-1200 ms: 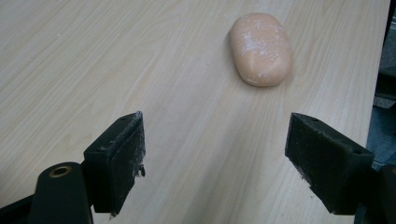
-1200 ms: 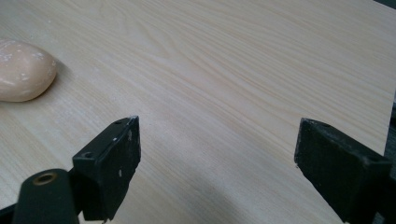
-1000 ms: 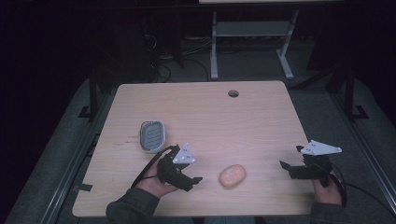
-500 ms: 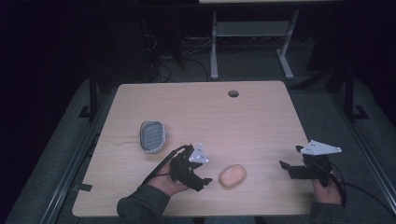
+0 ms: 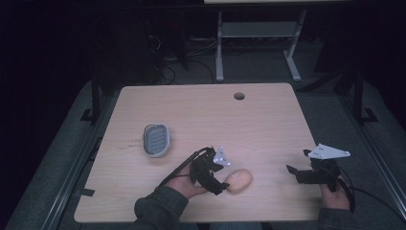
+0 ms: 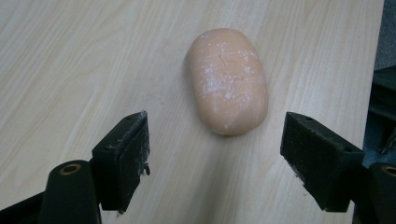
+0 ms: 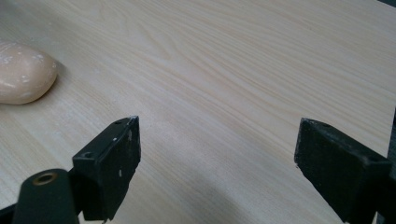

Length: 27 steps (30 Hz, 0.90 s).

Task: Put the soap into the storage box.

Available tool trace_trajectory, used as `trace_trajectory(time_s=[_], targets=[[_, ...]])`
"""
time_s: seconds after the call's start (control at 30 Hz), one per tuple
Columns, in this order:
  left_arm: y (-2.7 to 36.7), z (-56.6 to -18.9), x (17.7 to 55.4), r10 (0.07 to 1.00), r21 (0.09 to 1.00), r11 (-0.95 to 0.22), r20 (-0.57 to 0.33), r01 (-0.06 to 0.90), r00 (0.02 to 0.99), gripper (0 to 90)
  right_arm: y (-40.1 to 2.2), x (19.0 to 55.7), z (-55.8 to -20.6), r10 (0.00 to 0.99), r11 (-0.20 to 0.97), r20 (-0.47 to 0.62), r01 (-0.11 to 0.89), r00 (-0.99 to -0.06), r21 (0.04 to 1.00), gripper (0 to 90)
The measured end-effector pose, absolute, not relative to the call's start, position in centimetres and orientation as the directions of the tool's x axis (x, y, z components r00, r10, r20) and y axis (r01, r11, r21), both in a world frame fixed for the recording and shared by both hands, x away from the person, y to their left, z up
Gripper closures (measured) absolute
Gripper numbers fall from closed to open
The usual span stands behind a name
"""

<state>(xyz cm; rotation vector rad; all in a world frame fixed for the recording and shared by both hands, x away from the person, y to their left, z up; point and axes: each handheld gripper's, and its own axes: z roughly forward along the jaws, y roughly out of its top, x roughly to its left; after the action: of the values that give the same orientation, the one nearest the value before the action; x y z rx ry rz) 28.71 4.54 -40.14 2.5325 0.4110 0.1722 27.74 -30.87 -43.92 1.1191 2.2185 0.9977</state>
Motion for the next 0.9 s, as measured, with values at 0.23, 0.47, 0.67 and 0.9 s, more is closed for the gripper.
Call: trace_trajectory(time_s=[0.23, 0.47, 0.67, 0.9], targets=[[3.1, -40.6, 29.2, 0.336, 0.521, -0.805, 0.007, 0.283, 0.942, 23.9, -30.9, 27.8, -43.9, 0.822, 0.407, -0.075, 0.489, -0.564, 0.772, 14.0], [1.8, -41.1, 29.4, 0.350, 0.511, -0.803, -0.013, 0.307, 0.937, 23.9, -30.9, 27.8, -43.9, 0.821, 0.407, -0.077, 0.487, -0.565, 0.773, 14.0], [0.7, -41.5, 29.6, 0.355, 0.488, -0.813, -0.021, 0.319, 0.935, 23.9, -30.9, 27.8, -43.9, 0.821, 0.408, -0.081, 0.483, -0.565, 0.775, 14.0], [-0.6, -42.1, 29.8, 0.365, 0.455, -0.825, -0.021, 0.334, 0.931, 24.4, -31.0, 27.8, -43.9, 0.822, 0.406, -0.079, 0.484, -0.564, 0.775, 14.0]])
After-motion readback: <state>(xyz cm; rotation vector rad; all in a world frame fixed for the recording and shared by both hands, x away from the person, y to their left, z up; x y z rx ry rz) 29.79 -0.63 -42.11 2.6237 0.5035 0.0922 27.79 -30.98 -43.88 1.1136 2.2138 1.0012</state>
